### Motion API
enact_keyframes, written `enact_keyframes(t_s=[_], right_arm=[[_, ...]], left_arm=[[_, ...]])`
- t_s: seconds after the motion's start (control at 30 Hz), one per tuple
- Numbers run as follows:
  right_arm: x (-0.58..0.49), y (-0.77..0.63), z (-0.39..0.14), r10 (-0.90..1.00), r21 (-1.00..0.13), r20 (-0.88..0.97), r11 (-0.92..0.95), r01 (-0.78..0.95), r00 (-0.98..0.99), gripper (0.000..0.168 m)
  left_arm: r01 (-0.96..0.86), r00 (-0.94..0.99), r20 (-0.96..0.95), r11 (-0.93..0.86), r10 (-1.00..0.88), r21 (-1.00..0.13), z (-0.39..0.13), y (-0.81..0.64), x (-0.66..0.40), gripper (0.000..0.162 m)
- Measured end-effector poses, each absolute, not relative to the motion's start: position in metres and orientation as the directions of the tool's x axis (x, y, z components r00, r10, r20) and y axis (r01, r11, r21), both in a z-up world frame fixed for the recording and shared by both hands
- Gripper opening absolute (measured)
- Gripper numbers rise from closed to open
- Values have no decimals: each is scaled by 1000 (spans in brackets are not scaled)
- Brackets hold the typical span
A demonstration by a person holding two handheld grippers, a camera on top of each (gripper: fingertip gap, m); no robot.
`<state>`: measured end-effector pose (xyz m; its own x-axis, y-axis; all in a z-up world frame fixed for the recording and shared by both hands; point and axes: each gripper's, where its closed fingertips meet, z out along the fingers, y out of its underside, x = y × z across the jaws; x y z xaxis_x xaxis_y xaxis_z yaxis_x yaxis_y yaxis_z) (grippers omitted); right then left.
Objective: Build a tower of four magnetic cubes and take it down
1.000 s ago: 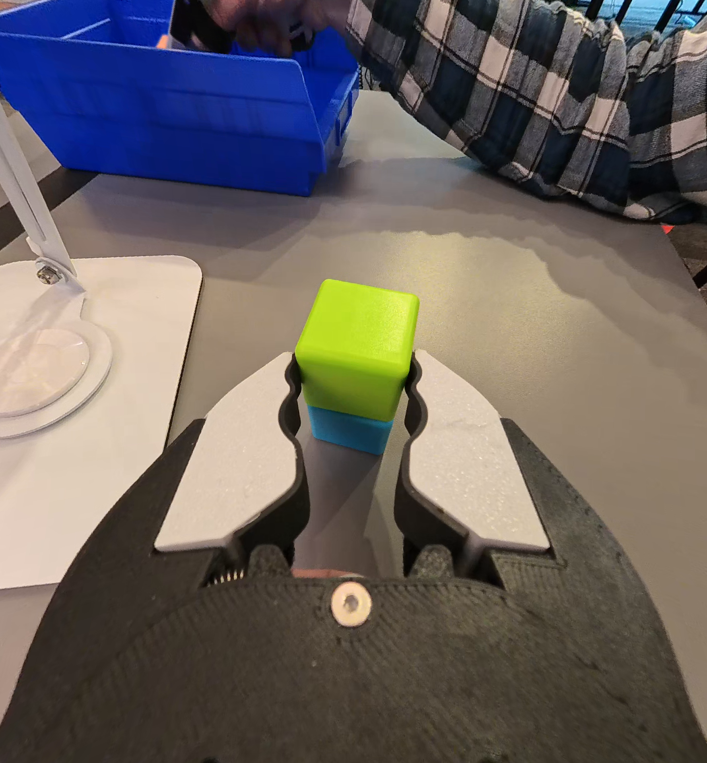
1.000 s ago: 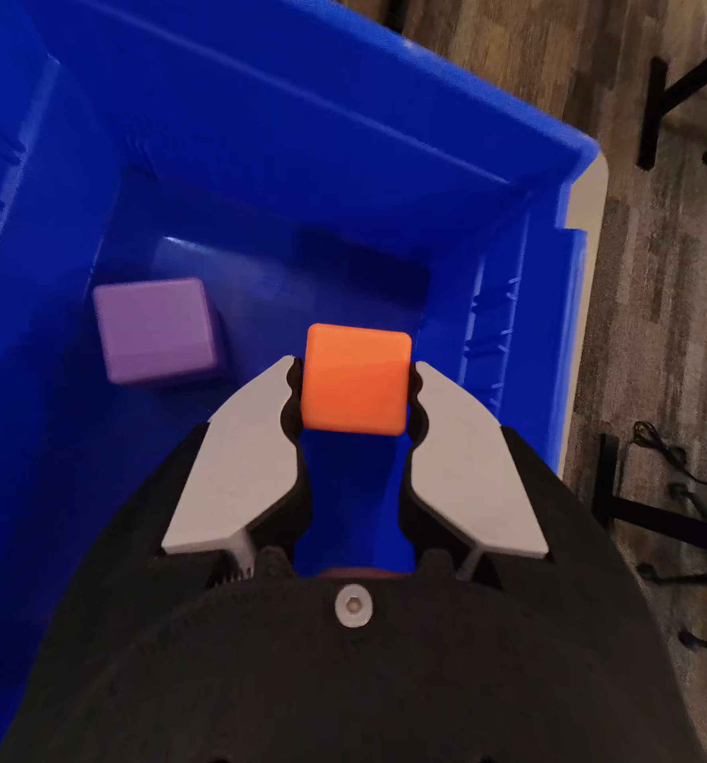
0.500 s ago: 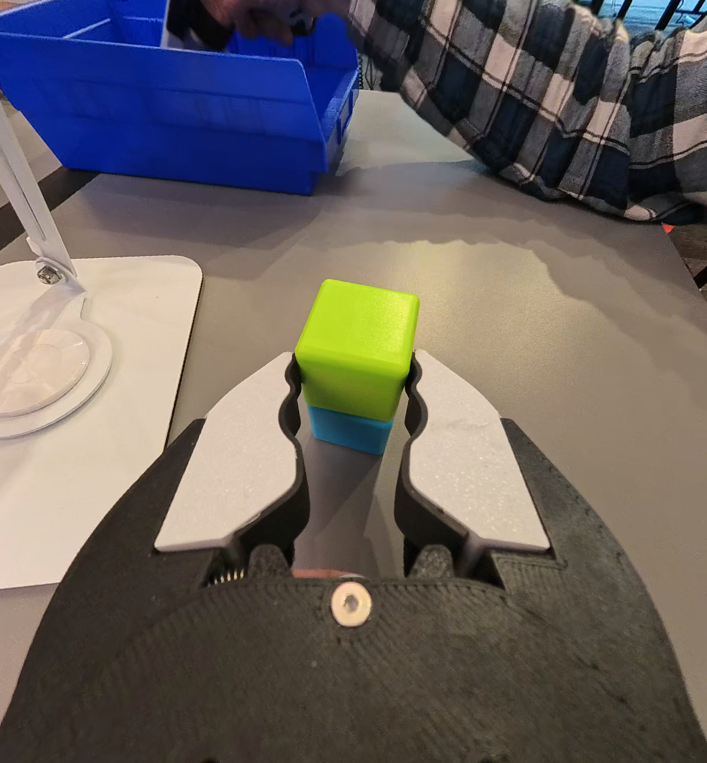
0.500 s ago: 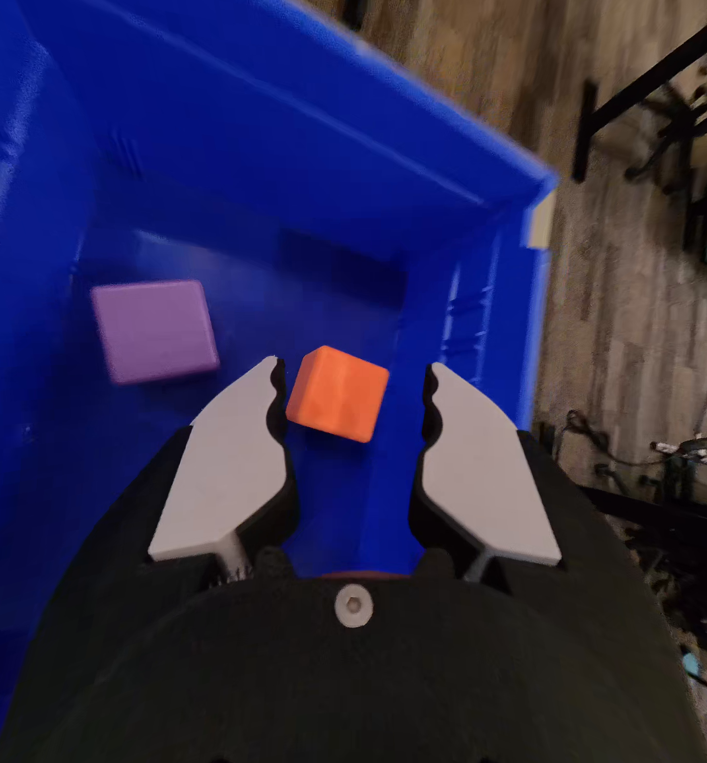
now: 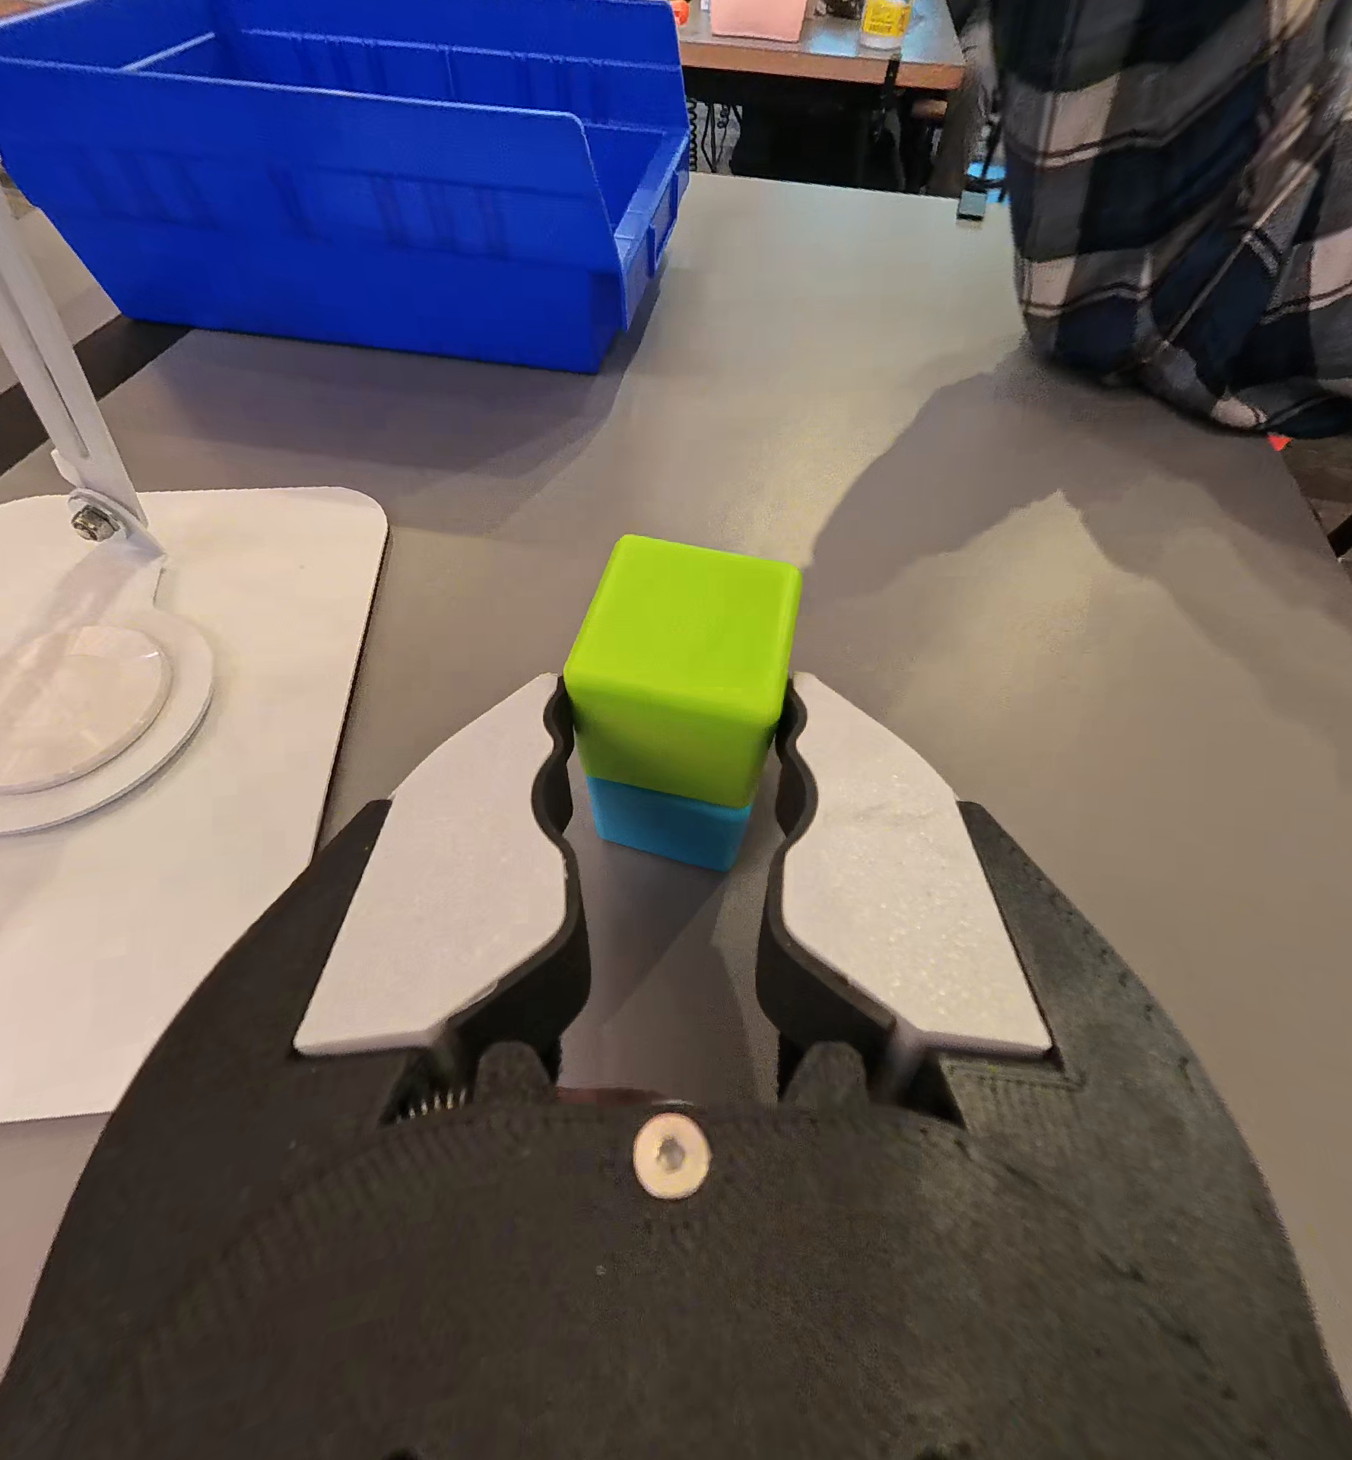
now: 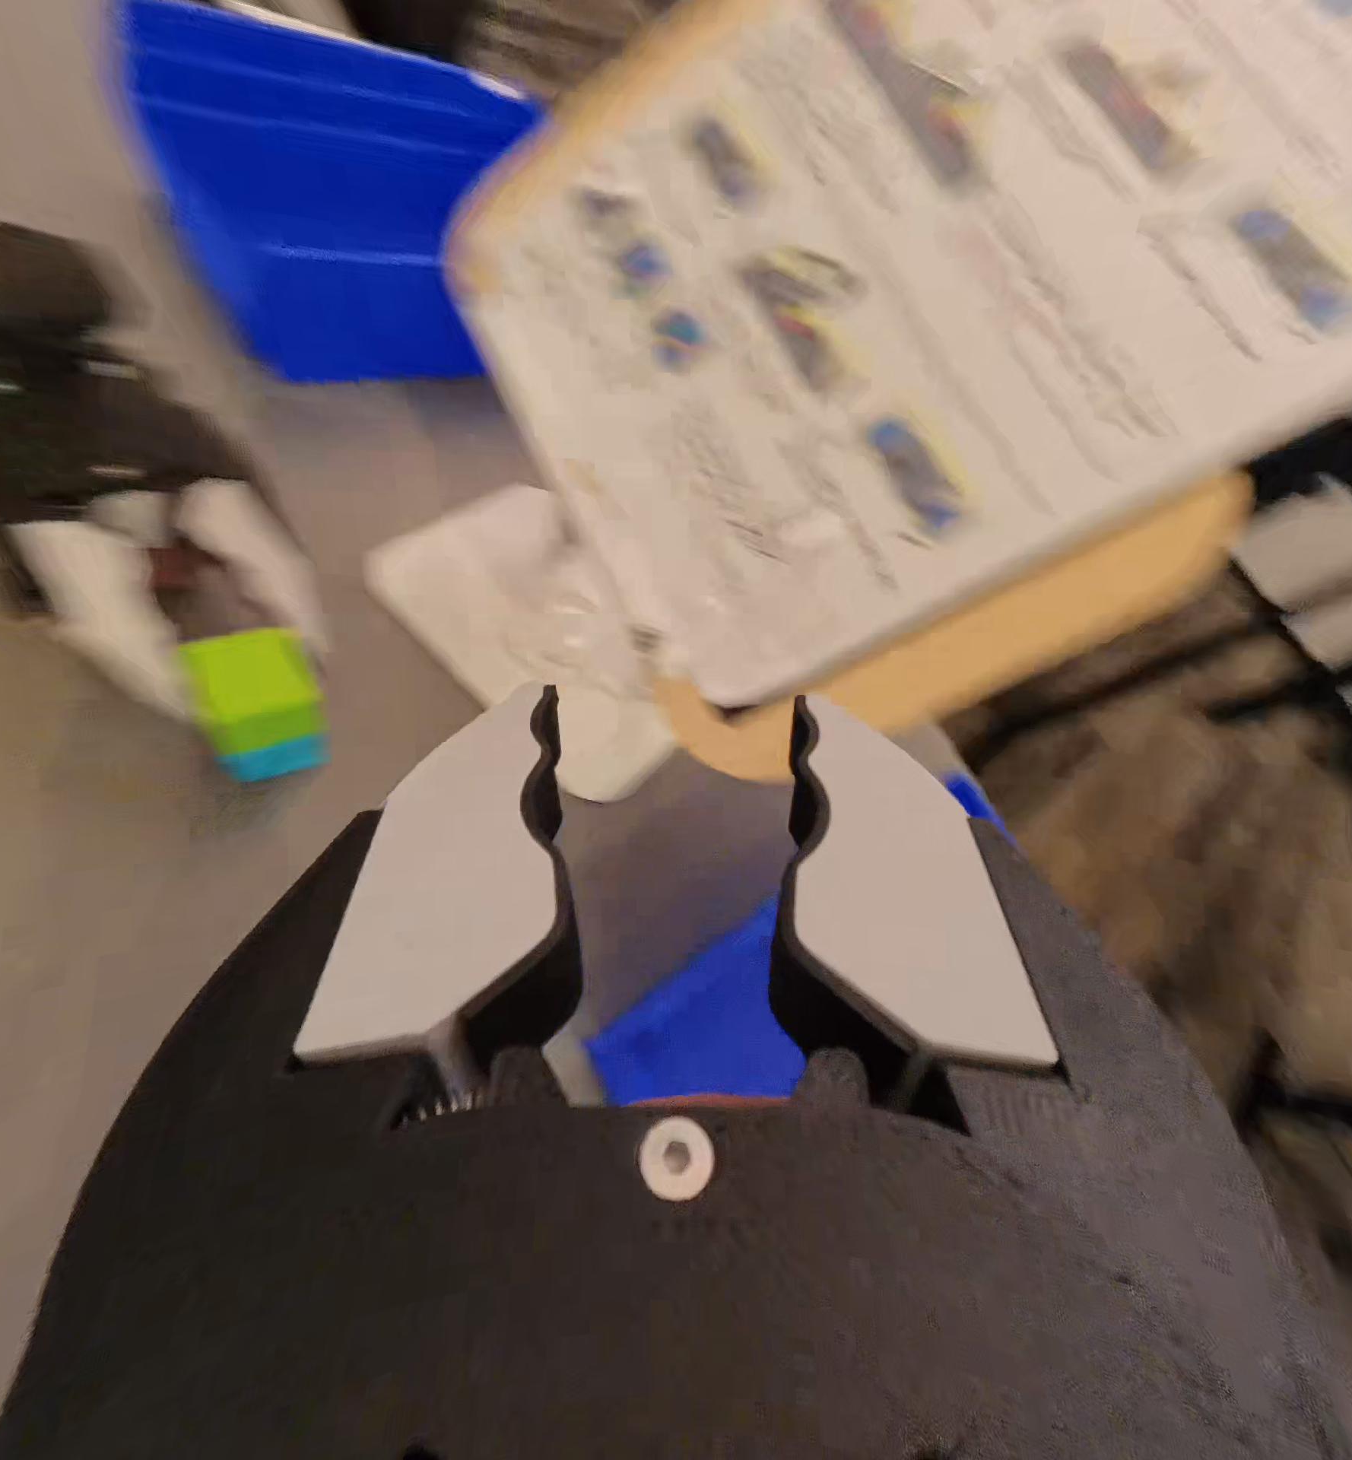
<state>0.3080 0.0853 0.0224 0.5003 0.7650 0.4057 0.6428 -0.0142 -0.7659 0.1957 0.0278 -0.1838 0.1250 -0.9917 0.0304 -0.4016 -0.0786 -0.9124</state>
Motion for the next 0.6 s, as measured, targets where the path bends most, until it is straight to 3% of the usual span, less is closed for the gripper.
enact_keyframes(t_s=[0.23, 0.4, 0.6], right_arm=[[220, 40, -67, 944, -614, 283, 42, 788, 170, 71], [199, 41, -118, 977, -535, 193, 25, 845, 93, 70], [199, 43, -132, 984, -511, 159, 12, 859, 81, 69]], left_arm=[[-376, 135, 61, -108, -989, -920, -180, 30, 194, 62], [-485, 83, 88, -118, -993, -867, -198, 20, 191, 67], [-620, 106, 38, -96, -994, -778, -221, 20, 189, 65]])
